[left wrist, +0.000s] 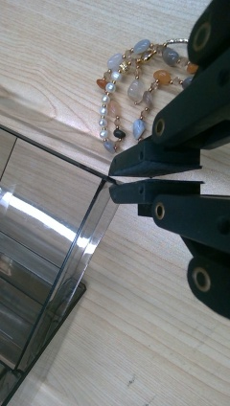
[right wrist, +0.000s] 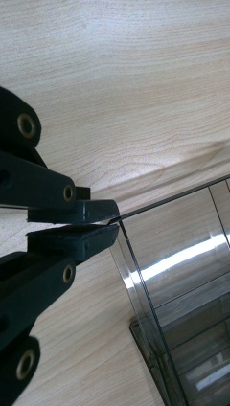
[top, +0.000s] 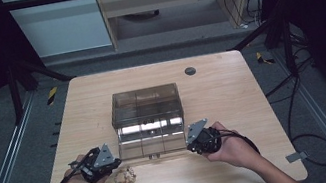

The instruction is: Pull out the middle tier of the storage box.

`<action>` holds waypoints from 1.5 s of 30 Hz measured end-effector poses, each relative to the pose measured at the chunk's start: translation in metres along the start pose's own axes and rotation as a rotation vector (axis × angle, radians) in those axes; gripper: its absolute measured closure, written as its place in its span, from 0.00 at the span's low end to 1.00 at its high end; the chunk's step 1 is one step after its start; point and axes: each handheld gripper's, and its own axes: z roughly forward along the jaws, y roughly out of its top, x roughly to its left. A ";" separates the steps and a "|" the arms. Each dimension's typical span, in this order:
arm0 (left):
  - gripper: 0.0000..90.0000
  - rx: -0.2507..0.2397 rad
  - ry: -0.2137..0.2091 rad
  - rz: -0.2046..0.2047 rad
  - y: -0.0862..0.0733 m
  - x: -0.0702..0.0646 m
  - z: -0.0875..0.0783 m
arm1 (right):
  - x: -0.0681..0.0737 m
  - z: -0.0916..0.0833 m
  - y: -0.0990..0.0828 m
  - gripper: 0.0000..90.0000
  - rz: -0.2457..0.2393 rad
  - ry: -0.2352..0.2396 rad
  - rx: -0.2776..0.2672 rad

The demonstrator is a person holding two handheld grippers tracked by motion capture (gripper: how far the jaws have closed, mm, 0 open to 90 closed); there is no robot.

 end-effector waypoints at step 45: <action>0.19 0.192 -0.084 -0.136 0.009 -0.037 0.011 | -0.033 -0.033 -0.121 0.19 0.415 -0.422 -0.186</action>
